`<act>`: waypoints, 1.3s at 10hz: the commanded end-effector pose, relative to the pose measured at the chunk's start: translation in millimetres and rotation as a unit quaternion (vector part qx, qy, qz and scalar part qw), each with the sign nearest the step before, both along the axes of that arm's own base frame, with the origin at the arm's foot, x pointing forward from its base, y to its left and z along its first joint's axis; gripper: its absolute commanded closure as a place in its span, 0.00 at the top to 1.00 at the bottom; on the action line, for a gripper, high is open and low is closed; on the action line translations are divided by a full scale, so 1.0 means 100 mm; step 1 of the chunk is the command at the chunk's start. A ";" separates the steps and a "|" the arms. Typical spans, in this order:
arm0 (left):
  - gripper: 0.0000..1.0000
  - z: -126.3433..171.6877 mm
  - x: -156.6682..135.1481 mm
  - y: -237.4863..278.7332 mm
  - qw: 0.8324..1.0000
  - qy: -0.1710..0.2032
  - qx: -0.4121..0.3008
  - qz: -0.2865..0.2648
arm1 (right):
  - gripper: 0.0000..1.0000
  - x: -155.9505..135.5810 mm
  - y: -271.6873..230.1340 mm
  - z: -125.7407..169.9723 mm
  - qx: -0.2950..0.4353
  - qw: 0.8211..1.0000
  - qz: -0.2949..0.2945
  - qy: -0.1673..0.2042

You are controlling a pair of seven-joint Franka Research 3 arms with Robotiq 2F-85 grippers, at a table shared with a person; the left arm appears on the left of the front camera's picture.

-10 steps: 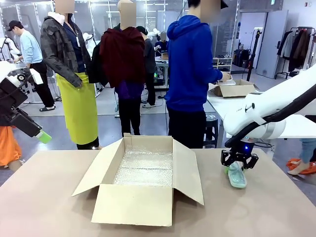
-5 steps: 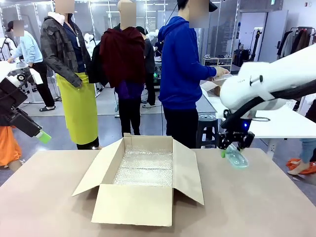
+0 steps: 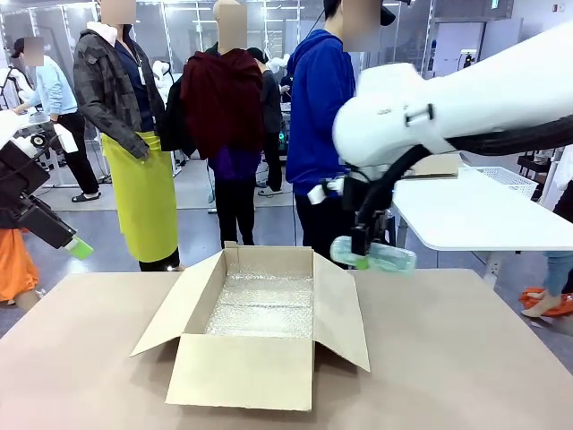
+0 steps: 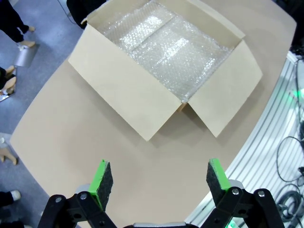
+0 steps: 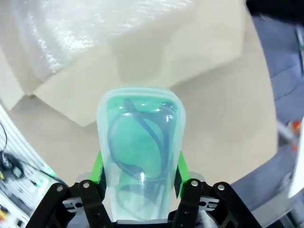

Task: Pack the glasses set securely to prepare it for shipping.
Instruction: Place the Glasses case inside the Package Box.

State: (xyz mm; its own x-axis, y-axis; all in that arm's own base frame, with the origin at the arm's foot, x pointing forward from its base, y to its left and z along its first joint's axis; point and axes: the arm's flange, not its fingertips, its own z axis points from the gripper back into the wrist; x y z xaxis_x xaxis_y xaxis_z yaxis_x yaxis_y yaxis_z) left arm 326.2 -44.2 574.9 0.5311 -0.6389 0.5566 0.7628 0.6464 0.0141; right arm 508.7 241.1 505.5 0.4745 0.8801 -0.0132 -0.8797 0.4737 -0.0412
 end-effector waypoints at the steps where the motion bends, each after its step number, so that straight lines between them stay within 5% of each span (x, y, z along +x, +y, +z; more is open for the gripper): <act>1: 1.00 0.02 0.00 0.02 1.000 -0.003 -0.003 -0.006 | 0.28 0.17 0.32 -0.02 -0.051 0.990 0.130 -0.021; 2: 1.00 0.02 0.00 0.02 1.000 -0.003 -0.003 -0.006 | 0.28 0.18 0.44 -0.02 -0.026 0.992 0.124 -0.031; 3: 1.00 0.02 0.00 0.02 1.000 -0.003 -0.003 -0.006 | 0.28 -0.02 0.30 -0.01 -0.021 0.997 0.072 -0.003; 7: 1.00 0.02 0.00 0.02 1.000 -0.003 -0.003 -0.006 | 0.28 -0.02 0.30 -0.01 -0.021 0.997 0.072 -0.003; 8: 1.00 0.02 0.00 0.02 1.000 -0.003 -0.003 -0.006 | 0.64 0.10 0.31 0.00 -0.027 0.996 0.089 -0.006; 9: 1.00 0.02 0.00 0.02 1.000 -0.003 -0.003 -0.006 | 0.64 0.17 0.44 -0.07 -0.022 0.982 0.183 -0.032; 13: 1.00 0.02 0.00 0.02 1.000 -0.003 -0.003 -0.006 | 0.64 0.73 1.08 -0.03 0.001 0.971 0.232 -0.060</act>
State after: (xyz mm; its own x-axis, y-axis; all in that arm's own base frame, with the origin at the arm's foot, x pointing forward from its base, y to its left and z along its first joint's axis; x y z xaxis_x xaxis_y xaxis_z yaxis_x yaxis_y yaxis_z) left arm 326.3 -44.3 574.8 0.5315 -0.6392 0.5559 0.7626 0.6467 0.0143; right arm 560.8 334.0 497.1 0.0797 0.9967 0.0126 -0.9865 0.0807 -0.1424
